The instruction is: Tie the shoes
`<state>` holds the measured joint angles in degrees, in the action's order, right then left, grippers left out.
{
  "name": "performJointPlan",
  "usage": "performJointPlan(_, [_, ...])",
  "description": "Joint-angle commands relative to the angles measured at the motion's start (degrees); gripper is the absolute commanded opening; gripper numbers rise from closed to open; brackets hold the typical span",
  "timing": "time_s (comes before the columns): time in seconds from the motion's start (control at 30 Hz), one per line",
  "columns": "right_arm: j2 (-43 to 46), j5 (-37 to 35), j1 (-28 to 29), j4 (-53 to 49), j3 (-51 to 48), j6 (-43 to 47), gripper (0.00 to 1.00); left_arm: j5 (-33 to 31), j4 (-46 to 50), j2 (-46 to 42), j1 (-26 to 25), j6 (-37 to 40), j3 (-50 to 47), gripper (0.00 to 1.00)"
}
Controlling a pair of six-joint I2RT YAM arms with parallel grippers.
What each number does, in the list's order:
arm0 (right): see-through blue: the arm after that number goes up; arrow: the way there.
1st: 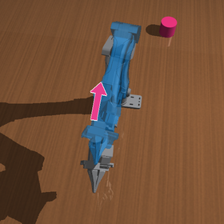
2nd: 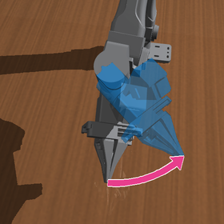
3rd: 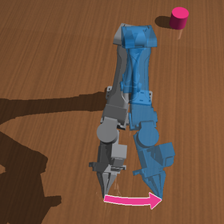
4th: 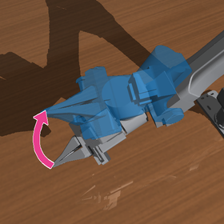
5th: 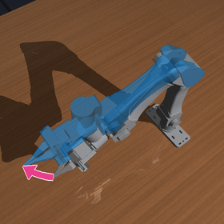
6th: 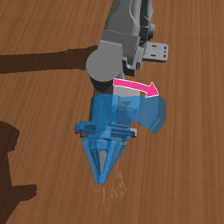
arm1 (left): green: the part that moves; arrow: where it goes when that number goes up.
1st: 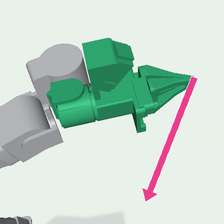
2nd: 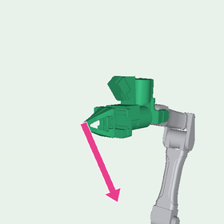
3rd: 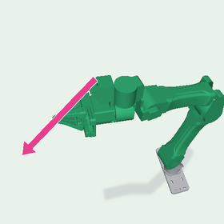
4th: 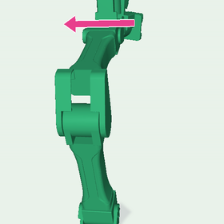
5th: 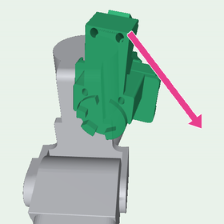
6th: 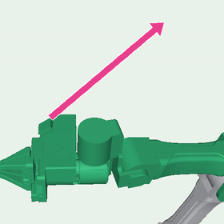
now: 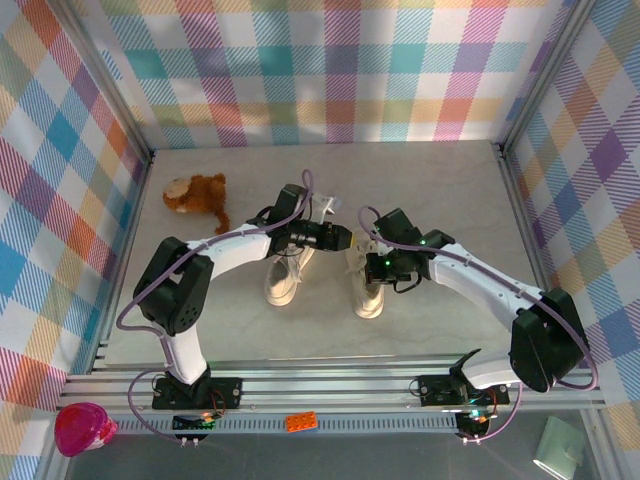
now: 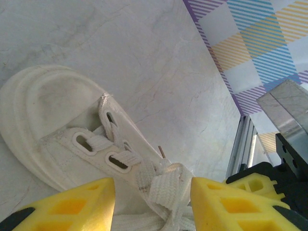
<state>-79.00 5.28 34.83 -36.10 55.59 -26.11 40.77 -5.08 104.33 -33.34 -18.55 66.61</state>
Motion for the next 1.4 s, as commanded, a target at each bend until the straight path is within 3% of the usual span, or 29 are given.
performJointPlan(0.0, [1.7,2.1,-0.7,1.5,-1.3,0.7,0.0,2.9,-2.9,1.8,-1.3,-1.4,1.2,0.46])
performJointPlan(0.43, [1.8,3.3,-1.7,2.3,-1.8,0.6,0.0,5.2,-6.0,4.1,-3.5,-4.4,0.8,0.44])
performJointPlan(0.67, [2.3,3.4,-2.9,1.6,-1.9,1.5,0.0,5.7,-5.6,4.6,-3.6,-4.3,0.1,0.35])
performJointPlan(0.87, [2.9,4.1,-4.1,1.9,-2.8,1.8,0.0,4.4,-4.1,4.2,-3.7,-3.2,-0.5,0.45])
performJointPlan(1.0, [2.8,4.5,-4.3,2.2,-3.1,1.7,0.0,4.5,-4.2,4.9,-4.1,-3.2,-0.4,0.45])
performJointPlan(1.23, [2.8,4.6,-4.4,2.1,-3.1,1.8,0.0,5.4,-5.4,5.5,-4.3,-4.1,0.0,0.29])
performJointPlan(1.37, [3.1,4.6,-4.9,1.5,-2.9,2.5,0.0,5.3,-4.5,4.9,-4.3,-3.5,-0.1,0.02])
